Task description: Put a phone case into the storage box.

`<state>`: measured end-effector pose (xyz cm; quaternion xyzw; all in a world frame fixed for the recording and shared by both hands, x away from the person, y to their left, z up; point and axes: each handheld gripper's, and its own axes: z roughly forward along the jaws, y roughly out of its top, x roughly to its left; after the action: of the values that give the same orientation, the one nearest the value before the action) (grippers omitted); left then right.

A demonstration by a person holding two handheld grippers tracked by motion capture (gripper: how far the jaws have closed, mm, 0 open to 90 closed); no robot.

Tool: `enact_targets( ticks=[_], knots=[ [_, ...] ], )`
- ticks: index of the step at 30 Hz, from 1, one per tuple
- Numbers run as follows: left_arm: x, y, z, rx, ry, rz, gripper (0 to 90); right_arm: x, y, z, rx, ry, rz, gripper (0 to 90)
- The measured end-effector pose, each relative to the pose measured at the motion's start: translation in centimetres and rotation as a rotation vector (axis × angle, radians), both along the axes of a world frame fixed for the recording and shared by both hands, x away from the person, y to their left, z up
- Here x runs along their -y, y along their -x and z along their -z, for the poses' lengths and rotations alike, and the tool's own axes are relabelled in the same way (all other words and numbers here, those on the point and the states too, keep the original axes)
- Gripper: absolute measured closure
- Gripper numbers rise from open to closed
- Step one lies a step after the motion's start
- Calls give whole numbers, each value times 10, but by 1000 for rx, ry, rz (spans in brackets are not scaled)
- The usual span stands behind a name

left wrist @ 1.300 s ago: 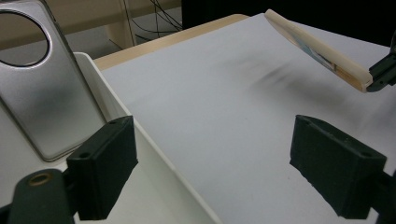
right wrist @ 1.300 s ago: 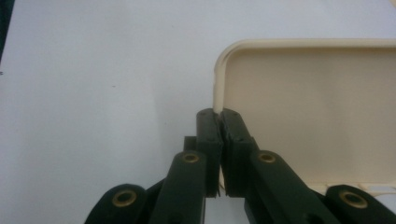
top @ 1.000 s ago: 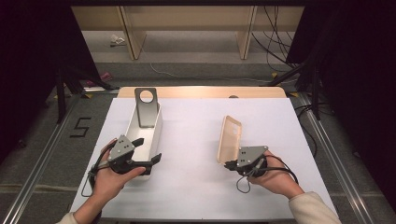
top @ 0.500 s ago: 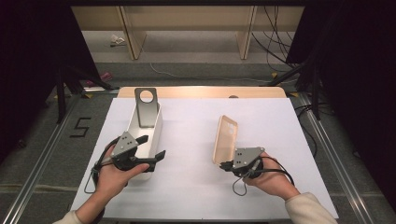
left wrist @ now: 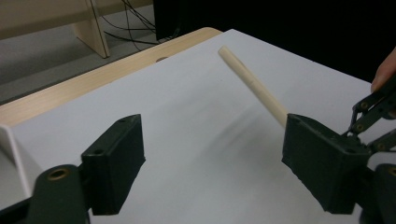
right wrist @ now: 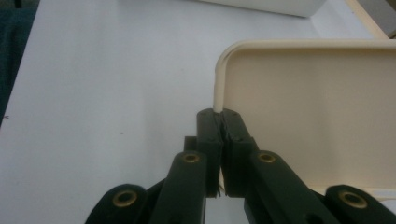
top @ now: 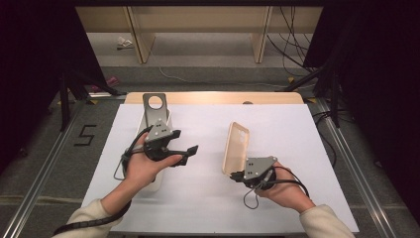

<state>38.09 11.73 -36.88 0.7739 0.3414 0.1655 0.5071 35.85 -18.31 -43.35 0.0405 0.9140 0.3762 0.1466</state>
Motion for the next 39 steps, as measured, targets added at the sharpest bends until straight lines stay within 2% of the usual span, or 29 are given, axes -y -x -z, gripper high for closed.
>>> enact_targets(
  ticks=[3,5,8,16,20,23,29,35,39],
  knots=[
    [16,-9,-2,-57,-5,23,249,-2,1,0,-2,-2,-9,882],
    [26,-16,-2,-80,-11,31,254,-3,1,0,-2,-4,-11,882],
    [40,-26,-1,-94,-45,45,258,-4,1,0,-3,-7,-12,882],
    [74,-51,-1,-147,-96,49,304,-7,2,-1,-3,-14,-24,882],
    [87,-62,-1,-171,-98,40,341,-8,3,-1,5,-12,-25,882],
    [93,-70,0,-186,-96,27,360,-8,3,-2,6,-10,-29,882],
    [100,-81,3,-249,-102,13,444,-10,4,-3,20,-11,-36,881],
    [103,-84,8,-304,-98,11,527,-13,6,-4,29,0,-47,882],
    [104,-85,9,-315,-91,10,569,-14,7,-4,33,9,-61,882]
  ],
)
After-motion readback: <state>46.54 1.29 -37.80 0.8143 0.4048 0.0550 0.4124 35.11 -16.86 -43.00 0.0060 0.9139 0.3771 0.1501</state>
